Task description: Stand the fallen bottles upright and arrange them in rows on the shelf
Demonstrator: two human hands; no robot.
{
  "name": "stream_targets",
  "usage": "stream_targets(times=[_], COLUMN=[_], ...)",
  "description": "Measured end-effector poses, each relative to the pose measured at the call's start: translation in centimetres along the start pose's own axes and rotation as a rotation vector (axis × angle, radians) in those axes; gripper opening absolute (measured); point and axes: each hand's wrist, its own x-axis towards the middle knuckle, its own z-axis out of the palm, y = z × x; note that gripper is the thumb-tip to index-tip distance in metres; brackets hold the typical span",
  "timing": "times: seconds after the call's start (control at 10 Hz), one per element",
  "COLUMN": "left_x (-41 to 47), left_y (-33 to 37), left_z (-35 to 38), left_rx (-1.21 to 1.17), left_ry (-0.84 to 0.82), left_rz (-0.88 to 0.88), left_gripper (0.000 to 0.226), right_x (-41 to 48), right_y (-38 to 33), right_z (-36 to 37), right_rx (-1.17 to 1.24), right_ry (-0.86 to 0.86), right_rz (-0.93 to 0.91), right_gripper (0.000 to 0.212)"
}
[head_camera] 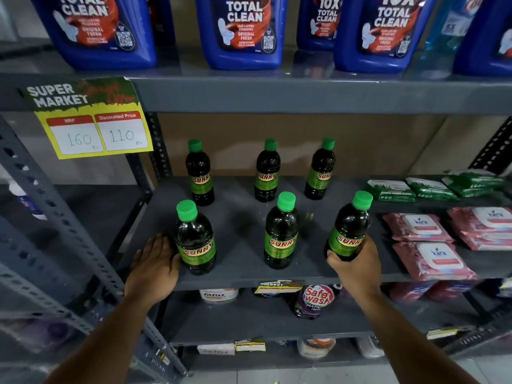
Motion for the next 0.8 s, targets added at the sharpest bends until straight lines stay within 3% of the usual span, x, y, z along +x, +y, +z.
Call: stream_targets(times=[0.4, 0.7, 0.8], left_x=[0.1, -5.0, -6.8], left_y=[0.3, 4.5, 6.0], left_z=[-2.8, -7.5, -8.7], left_rx=[-0.088, -0.046, -0.063], left_ry=[-0.124, 0.342, 0.473], left_rz=[0.014, 0.06, 0.043], left_gripper=[0.056, 0.055, 0.058], right_x=[0.1, -0.6, -0.8], right_y=[1.1, -1.6, -3.0], right_z=[-0.1, -3.6, -6.0], right_rx=[-0.019, -0.226, -0.31], right_ry=[-0.06, -0.148, -0.138], right_rz=[0.052, -0.167, -0.329], right_gripper=[0.045, 0.112, 0.108])
